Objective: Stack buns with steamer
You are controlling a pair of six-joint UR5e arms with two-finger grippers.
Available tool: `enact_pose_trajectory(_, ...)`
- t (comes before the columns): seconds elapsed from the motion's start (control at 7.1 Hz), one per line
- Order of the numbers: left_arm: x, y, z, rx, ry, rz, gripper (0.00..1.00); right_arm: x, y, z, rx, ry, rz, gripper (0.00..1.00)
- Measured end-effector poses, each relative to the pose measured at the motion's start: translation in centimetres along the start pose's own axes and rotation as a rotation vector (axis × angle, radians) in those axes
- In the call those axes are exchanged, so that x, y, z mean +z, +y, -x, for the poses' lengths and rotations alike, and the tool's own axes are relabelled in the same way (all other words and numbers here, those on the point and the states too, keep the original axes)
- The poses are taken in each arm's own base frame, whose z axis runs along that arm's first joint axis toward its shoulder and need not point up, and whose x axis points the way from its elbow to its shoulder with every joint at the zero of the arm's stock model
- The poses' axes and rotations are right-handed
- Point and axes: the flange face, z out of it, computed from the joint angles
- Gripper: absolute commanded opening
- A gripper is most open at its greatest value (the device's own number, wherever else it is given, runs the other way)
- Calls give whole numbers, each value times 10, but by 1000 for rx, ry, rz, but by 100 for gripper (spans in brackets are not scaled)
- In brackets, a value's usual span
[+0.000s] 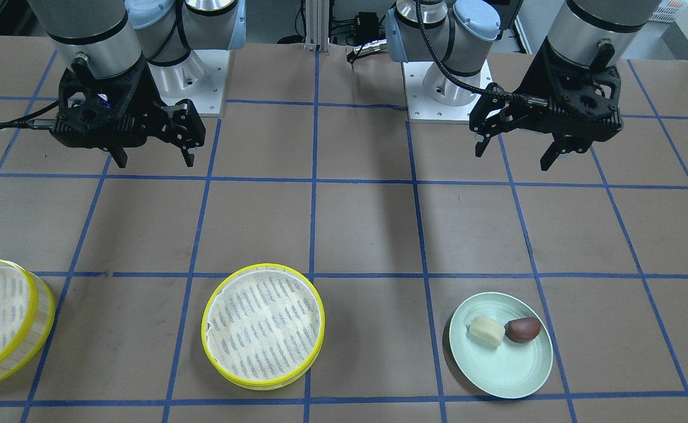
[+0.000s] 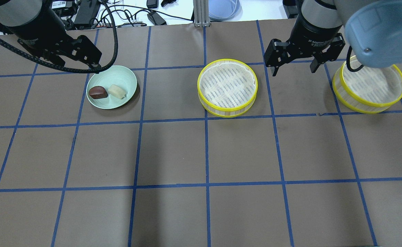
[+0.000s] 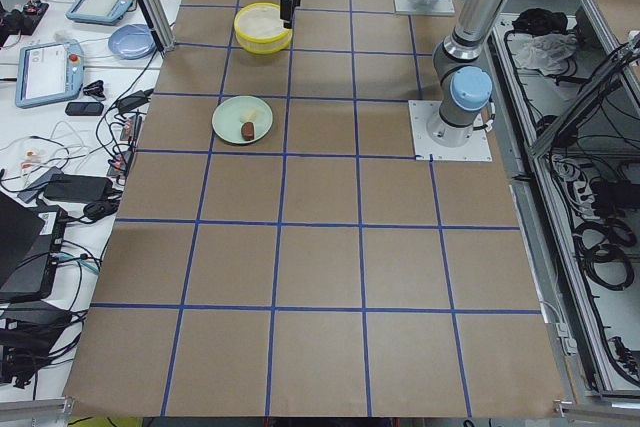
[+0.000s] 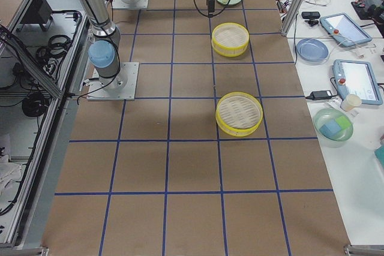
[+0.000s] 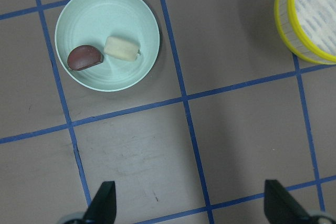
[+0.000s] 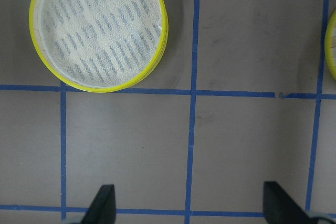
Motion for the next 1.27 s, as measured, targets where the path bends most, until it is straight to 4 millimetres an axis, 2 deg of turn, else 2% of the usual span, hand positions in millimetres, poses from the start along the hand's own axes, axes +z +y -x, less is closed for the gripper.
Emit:
enact_pose_trajectory(0.42,2,2,3,-7,-4,11,100,0,-1,-2,-2,4,0,100)
enact_pose_trajectory(0.7,10,7,12,-6,-95,51,100,2,-5,-8,-17,4,-6,100)
enact_pose_trajectory(0.99,12,8,18,-4,-150,69,100,9,-20,-35,-15,5,-23,100)
enact_pose_trajectory(1.13,13,8,18,-3,-155,70,100,15,-32,-56,-21,10,-31,100)
enact_pose_trajectory(1.27,14,7,17,0,-152,72,100,22,-46,-85,-11,18,-50,100)
